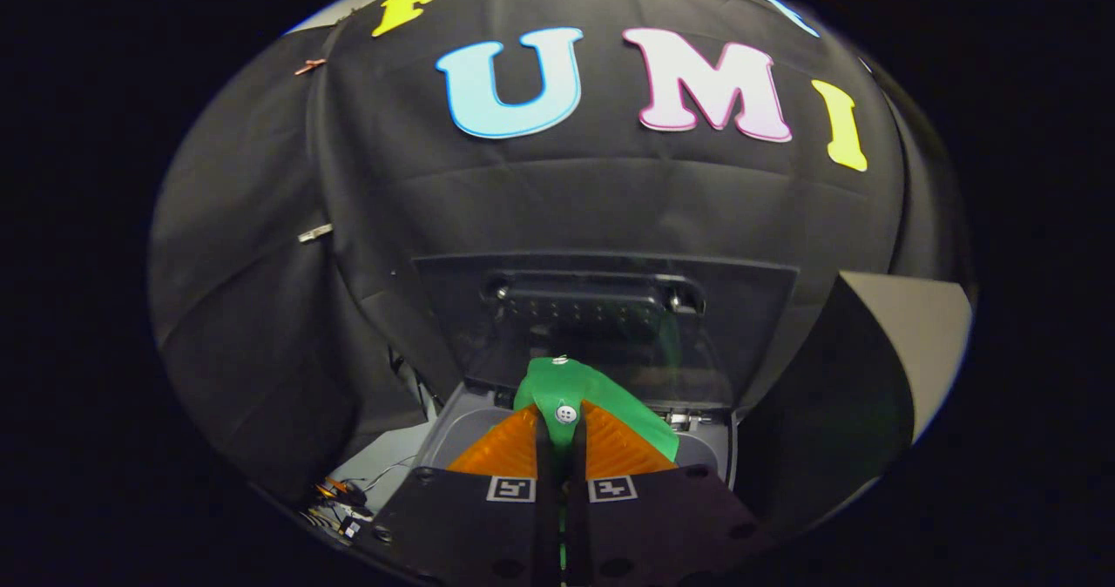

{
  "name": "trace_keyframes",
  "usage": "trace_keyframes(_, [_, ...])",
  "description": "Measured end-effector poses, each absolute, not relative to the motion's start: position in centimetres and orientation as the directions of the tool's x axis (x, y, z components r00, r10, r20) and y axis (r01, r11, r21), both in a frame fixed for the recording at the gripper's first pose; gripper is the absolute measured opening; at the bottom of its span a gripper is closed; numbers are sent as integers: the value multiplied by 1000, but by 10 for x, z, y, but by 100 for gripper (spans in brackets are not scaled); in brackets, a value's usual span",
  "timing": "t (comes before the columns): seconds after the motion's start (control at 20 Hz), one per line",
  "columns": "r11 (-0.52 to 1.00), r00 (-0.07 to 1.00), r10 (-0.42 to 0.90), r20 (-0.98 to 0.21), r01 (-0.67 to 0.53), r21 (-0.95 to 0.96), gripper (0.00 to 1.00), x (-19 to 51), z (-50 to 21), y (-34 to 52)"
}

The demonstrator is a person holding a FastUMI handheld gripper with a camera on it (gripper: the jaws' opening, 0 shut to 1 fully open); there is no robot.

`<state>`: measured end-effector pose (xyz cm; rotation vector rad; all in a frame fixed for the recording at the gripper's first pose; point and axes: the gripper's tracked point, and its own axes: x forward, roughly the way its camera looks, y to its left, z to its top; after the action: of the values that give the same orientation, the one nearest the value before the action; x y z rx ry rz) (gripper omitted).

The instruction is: Put the clothes into the washing machine and then close the washing machine lid.

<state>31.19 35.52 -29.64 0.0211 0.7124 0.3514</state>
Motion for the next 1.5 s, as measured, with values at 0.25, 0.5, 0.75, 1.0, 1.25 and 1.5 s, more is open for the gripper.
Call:
trace_keyframes(0.25, [960, 673, 254, -694, -262, 97, 9, 308, -358, 346])
trace_keyframes(0.5, [954, 667, 263, -697, -288, 84, 59, 307, -375, 346])
trace_keyframes(0.75, [964, 729, 240, -642, -256, 70, 99, 315, -348, 339])
trace_keyframes(1.0, [955, 777, 274, -567, -288, 67, 99, 310, -302, 342])
trace_keyframes(1.25, [945, 813, 306, -495, -322, 56, 99, 302, -248, 343])
trace_keyframes(1.5, [942, 837, 321, -444, -332, 56, 99, 288, -201, 341])
